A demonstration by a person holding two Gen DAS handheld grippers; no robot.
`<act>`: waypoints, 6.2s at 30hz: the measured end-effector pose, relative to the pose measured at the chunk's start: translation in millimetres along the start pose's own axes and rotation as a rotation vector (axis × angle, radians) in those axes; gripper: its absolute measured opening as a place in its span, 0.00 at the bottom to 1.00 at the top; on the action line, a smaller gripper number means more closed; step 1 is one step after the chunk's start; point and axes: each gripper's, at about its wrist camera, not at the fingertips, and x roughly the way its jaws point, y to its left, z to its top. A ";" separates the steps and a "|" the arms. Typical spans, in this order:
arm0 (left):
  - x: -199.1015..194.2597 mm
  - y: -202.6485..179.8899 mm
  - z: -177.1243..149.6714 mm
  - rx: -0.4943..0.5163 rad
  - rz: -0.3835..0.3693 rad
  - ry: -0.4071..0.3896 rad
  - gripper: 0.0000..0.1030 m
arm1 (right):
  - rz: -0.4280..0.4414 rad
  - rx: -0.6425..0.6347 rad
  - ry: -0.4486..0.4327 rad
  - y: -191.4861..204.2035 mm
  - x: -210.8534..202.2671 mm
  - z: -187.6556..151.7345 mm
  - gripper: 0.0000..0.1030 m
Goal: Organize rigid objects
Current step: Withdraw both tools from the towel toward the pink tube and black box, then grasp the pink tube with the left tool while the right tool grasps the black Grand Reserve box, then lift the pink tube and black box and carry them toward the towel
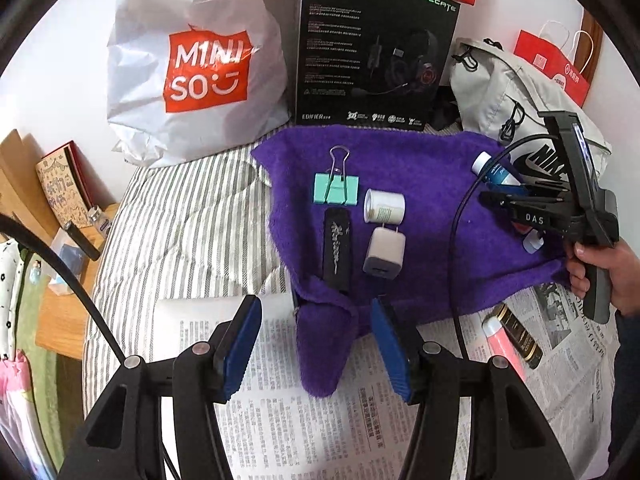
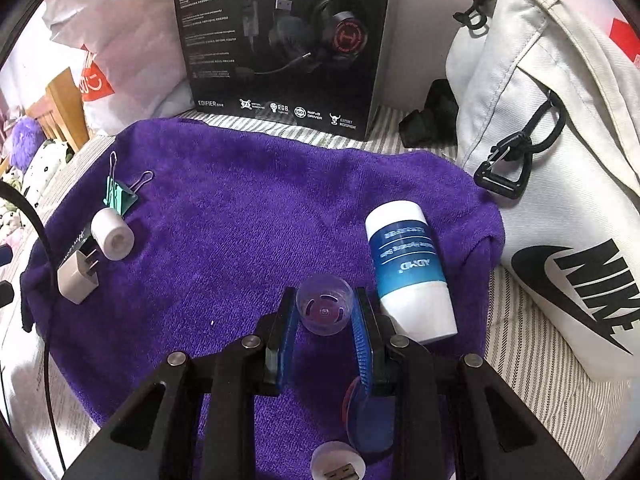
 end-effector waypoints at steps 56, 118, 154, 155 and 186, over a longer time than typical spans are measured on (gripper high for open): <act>24.5 -151.1 -51.3 0.174 -0.063 0.111 0.16 | 0.081 0.302 -0.197 -58.9 -164.1 -176.9 0.56; -6.1 -44.1 -98.1 0.027 -0.010 -0.059 0.17 | 0.057 0.054 -0.045 76.8 -86.2 -147.7 0.24; -5.4 -48.8 -67.2 0.053 -0.075 0.061 0.16 | 0.130 0.063 -0.117 46.4 -136.0 -113.3 0.23; -0.7 -49.9 -69.7 0.062 -0.068 0.074 0.16 | 0.128 0.063 -0.115 46.4 -134.8 -113.7 0.23; -34.6 -41.4 -13.7 0.050 -0.090 -0.038 0.16 | 0.132 0.073 -0.158 27.7 -130.0 -78.4 0.23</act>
